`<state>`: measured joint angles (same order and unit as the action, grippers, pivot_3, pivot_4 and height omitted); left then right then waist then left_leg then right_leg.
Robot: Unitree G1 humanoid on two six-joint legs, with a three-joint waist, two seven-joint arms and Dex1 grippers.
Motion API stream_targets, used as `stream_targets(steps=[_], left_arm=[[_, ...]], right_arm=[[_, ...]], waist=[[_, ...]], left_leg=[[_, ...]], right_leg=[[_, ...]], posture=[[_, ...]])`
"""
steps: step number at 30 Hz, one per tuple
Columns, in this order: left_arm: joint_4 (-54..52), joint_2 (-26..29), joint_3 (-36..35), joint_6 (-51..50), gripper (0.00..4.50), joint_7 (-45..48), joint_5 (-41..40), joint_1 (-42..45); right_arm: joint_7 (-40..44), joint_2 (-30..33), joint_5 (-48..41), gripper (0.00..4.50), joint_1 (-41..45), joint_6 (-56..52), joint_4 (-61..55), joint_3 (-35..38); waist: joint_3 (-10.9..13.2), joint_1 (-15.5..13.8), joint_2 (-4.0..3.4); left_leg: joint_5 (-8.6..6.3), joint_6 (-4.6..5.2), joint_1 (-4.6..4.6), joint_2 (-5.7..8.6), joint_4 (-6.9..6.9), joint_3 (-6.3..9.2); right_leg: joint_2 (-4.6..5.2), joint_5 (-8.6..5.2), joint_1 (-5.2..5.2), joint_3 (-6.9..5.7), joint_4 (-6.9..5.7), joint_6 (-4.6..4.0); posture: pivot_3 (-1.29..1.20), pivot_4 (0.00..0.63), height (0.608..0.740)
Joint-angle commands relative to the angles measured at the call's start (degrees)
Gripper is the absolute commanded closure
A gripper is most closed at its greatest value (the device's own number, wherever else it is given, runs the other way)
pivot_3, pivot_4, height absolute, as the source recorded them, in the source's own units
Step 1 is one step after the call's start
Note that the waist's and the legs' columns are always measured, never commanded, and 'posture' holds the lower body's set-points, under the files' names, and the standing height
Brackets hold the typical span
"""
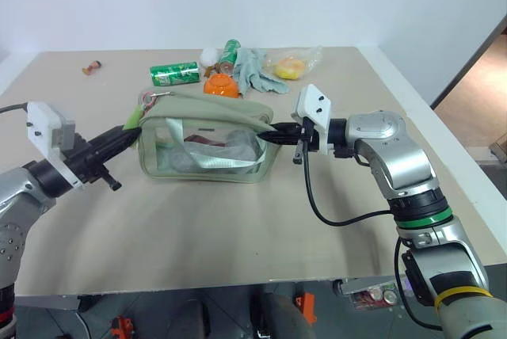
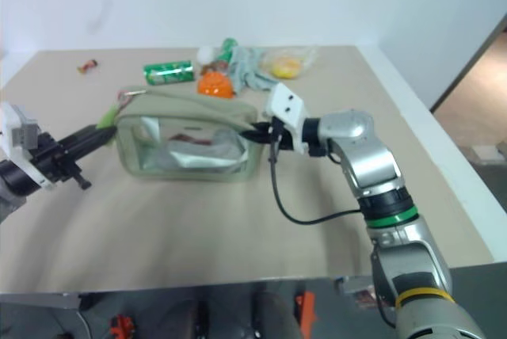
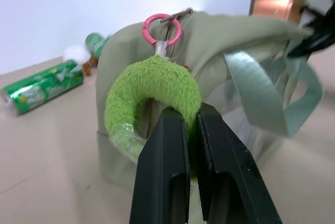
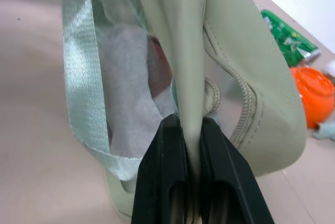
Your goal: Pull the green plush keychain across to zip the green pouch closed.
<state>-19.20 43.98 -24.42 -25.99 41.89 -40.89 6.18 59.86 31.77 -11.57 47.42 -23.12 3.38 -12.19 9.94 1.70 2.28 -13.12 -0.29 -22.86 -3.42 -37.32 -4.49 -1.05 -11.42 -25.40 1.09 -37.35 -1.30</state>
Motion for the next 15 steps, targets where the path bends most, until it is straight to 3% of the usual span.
stream_targets(steps=[1,7,15], left_arm=[[0.7,-0.6,-1.0,1.9,4.43,-1.6,3.6,-2.1],[1.5,-1.6,-1.8,2.2,4.43,-2.6,3.8,-1.9],[3.2,-2.5,-1.4,2.6,1.82,-2.8,3.8,-0.4]], right_arm=[[-0.4,1.7,1.1,4.5,-0.2,-0.6,1.2,1.1],[-0.3,2.0,1.1,4.5,-0.2,-0.6,1.3,1.0],[-0.6,2.2,1.1,4.5,-0.5,-0.5,1.3,1.0]], waist=[[0.0,-0.2,0.01],[0.0,-0.6,0.06],[0.0,-0.6,0.06]], left_leg=[[0.0,0.0,0.01,0.04,-0.01,0.0],[0.01,0.0,0.0,0.14,-0.12,-0.02],[0.0,0.0,-0.01,0.19,-0.11,-0.04]], right_leg=[[0.05,0.01,0.02,0.0,0.0,0.02],[0.2,0.01,0.04,0.0,0.0,0.06],[0.24,0.03,0.03,0.0,0.0,0.17]], posture=[[0.0,0.15,0.74],[0.0,0.15,0.74],[0.0,0.15,0.74]])
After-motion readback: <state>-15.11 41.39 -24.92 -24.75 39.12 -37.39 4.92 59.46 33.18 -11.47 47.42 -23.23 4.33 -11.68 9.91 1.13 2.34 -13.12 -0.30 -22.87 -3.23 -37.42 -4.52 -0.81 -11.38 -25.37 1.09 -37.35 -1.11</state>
